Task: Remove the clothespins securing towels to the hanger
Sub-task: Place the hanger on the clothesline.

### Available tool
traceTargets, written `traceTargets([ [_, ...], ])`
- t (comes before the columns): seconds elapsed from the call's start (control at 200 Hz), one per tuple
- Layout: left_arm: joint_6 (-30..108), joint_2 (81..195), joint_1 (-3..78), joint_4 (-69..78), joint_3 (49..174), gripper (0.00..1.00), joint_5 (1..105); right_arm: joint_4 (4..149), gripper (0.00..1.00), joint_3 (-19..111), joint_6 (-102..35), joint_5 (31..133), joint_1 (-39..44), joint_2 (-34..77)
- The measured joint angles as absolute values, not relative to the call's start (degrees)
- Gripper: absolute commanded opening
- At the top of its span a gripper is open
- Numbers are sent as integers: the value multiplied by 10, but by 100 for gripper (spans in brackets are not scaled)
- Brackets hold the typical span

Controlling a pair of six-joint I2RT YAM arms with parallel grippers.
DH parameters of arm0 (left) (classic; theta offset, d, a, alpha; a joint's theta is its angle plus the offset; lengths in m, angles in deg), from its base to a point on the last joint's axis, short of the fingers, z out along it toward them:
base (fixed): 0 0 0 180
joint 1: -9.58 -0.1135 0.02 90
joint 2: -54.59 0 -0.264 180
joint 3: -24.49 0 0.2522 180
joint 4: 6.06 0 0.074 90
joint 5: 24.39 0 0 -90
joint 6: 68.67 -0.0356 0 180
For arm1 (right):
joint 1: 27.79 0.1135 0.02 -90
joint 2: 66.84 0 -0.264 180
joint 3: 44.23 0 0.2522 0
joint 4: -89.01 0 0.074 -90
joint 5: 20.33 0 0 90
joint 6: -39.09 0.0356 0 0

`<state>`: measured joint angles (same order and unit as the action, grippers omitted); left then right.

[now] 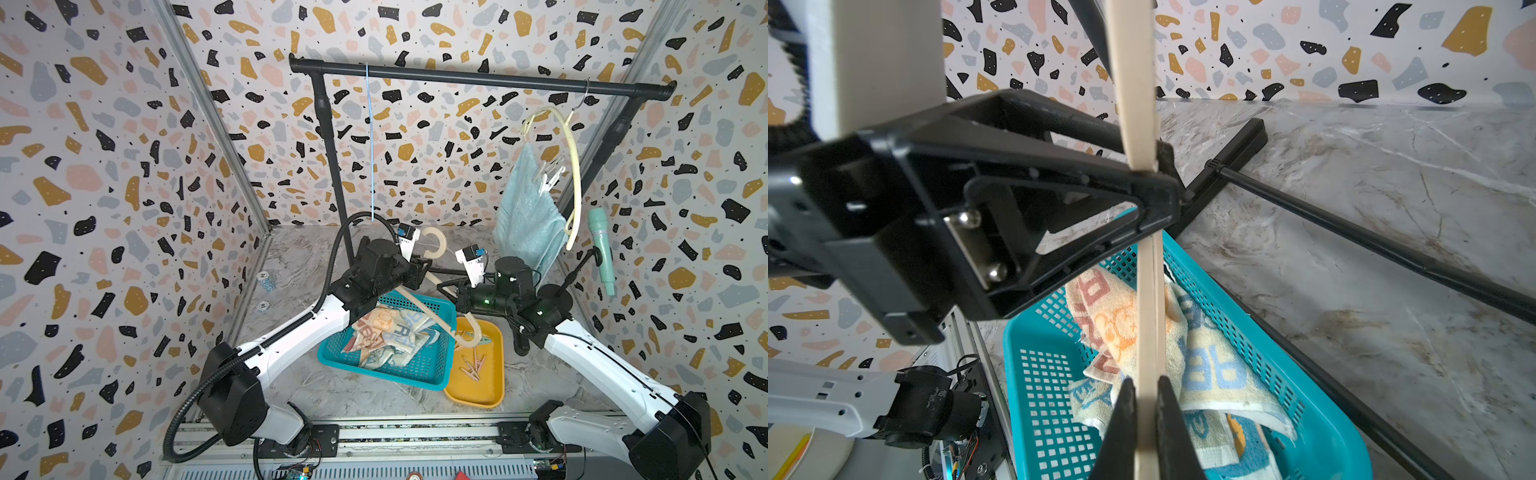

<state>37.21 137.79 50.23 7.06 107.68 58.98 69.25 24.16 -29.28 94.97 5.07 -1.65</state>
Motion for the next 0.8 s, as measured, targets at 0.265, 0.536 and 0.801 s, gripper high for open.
traceTargets([
  [0.265, 364, 1387, 503, 63, 1079, 24, 590, 692, 0, 241, -290, 945, 57, -15],
  [0.536, 323, 1390, 505, 72, 1079, 4, 591, 683, 0, 241, -286, 944, 57, -15],
  [0.801, 319, 1390, 505, 72, 1079, 0, 594, 683, 18, 241, -280, 942, 59, -15],
])
